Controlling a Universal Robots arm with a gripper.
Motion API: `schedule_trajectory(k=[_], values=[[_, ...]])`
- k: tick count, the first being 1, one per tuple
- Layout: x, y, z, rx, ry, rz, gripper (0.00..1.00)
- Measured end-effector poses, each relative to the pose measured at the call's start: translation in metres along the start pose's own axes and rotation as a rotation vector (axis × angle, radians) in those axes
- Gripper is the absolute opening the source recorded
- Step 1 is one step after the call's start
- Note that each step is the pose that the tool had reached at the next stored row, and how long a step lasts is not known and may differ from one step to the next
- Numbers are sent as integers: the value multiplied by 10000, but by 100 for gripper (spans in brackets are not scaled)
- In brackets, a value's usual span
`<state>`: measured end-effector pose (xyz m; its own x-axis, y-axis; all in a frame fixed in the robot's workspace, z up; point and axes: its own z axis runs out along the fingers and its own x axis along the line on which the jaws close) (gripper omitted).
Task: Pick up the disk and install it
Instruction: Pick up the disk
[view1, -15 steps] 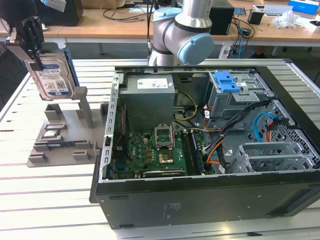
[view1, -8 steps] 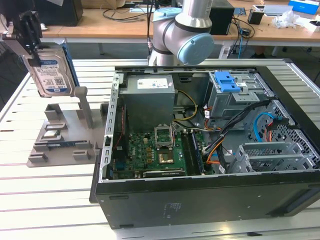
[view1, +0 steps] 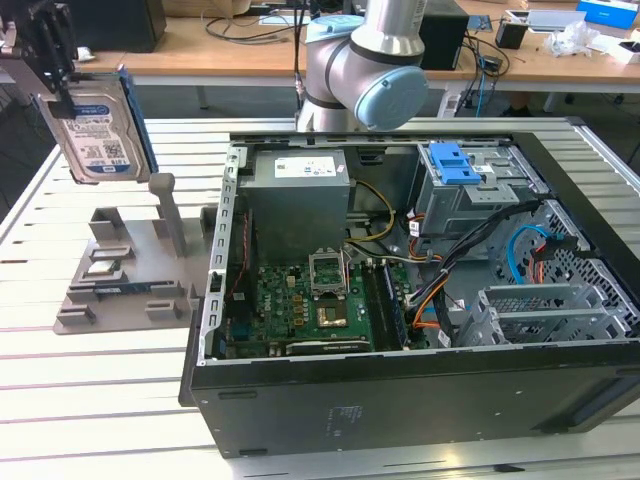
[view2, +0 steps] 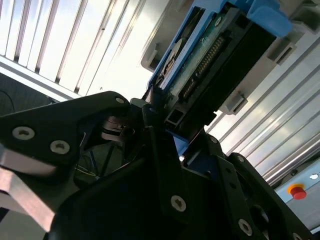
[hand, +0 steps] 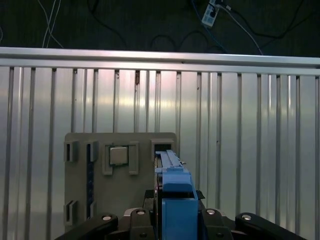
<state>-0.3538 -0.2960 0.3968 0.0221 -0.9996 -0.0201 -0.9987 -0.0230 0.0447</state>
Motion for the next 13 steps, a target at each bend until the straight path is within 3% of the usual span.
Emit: schedule_trajectory(k=[13], values=[[-6, 13, -300, -1, 1, 0, 37]])
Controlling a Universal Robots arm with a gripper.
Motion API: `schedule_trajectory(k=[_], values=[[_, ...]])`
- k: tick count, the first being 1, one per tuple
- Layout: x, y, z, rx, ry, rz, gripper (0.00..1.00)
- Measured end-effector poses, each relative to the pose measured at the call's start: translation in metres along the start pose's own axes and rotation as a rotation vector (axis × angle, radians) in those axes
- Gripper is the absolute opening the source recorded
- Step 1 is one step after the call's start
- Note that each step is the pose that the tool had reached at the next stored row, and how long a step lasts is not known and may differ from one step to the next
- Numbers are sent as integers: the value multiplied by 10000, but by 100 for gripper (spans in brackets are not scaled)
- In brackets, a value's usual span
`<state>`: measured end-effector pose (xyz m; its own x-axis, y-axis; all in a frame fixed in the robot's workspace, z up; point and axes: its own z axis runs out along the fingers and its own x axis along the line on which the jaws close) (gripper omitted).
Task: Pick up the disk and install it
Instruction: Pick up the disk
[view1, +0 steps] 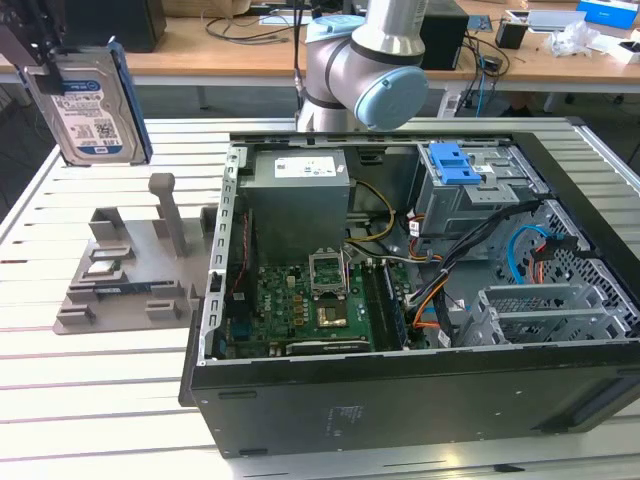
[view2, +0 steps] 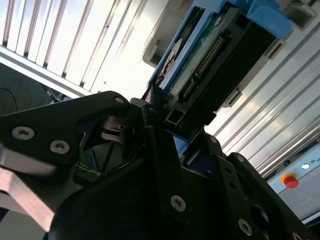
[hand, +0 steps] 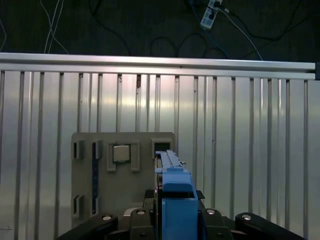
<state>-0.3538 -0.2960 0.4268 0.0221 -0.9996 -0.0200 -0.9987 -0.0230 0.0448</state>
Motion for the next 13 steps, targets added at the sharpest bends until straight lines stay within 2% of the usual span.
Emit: schedule_trajectory(k=[13], values=[[-5, 11, -245, 1, -1, 0, 37]])
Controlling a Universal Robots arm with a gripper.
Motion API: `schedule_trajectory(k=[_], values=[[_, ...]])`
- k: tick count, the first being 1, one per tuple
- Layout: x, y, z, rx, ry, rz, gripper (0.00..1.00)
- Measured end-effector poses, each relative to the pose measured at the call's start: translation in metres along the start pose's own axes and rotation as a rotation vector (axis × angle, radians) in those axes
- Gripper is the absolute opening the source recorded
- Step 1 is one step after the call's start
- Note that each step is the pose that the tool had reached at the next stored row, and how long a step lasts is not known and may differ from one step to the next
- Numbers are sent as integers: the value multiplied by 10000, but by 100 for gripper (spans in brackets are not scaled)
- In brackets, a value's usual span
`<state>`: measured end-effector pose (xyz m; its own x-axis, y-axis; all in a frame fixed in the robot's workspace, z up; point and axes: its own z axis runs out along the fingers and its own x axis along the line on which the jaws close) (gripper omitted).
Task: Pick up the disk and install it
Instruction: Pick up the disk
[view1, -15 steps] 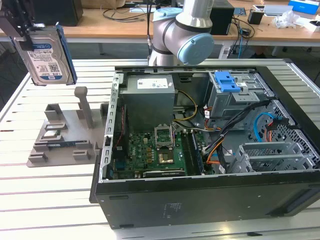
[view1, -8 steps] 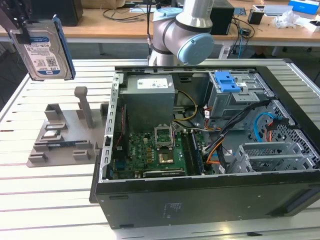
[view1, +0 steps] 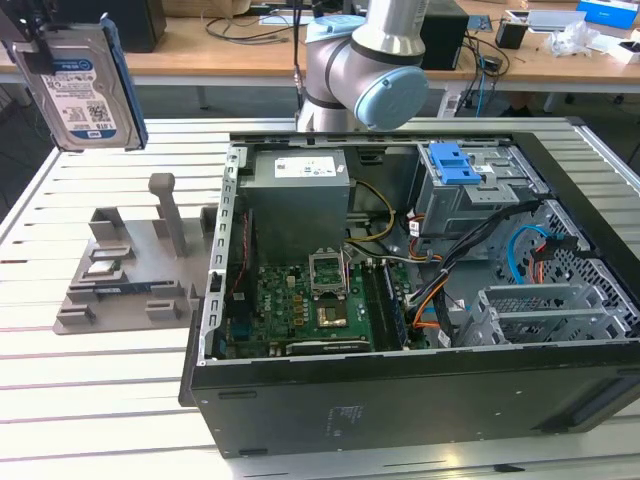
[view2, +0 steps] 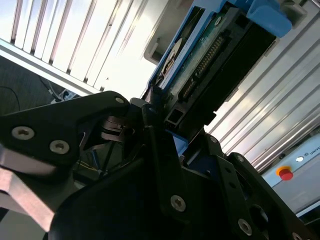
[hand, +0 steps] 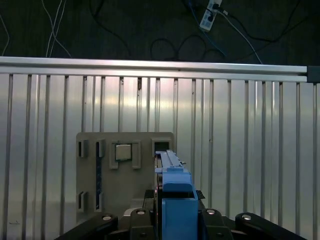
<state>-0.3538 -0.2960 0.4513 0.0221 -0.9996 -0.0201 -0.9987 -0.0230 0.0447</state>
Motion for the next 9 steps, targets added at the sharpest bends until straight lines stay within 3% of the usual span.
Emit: schedule_trajectory(k=[9], values=[[-5, 10, -224, 0, 0, 0, 37]])
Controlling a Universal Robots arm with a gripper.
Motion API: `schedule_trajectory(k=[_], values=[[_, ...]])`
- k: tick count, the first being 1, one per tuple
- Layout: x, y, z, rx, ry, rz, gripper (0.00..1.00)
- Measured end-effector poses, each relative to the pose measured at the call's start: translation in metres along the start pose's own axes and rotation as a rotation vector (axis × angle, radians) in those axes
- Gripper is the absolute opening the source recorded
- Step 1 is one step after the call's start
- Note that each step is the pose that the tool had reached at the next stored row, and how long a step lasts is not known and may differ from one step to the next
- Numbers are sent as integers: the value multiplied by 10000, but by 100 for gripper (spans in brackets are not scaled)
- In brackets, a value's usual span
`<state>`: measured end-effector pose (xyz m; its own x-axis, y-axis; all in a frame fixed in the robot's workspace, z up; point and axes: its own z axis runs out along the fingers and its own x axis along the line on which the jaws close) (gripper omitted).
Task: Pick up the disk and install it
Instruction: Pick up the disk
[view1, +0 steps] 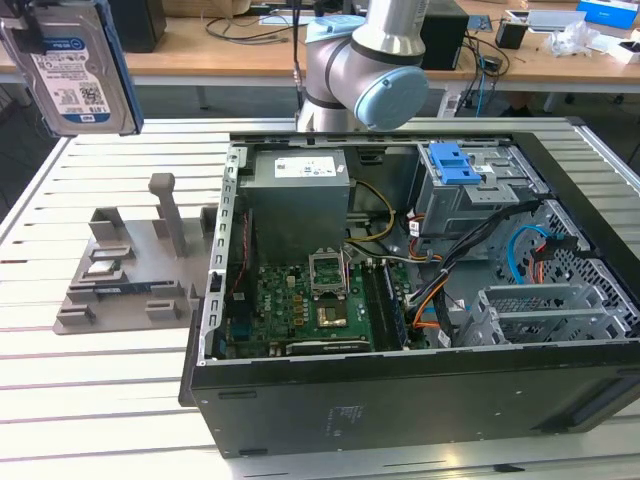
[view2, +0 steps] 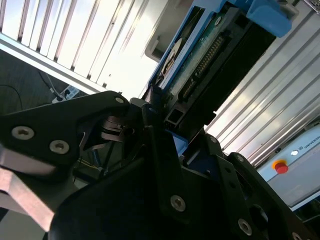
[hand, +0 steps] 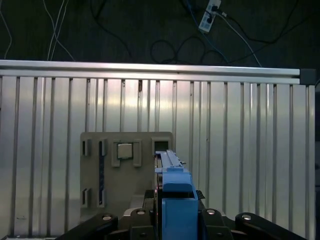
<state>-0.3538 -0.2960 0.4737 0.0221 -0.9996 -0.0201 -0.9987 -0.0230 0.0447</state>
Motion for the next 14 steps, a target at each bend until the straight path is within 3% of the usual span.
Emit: schedule_trajectory(k=[6, 10, 14], values=[[-3, 6, -137, -1, 0, 0, 37], [-6, 12, -278, -2, 0, 0, 37], [-6, 13, -302, 0, -1, 0, 37]])
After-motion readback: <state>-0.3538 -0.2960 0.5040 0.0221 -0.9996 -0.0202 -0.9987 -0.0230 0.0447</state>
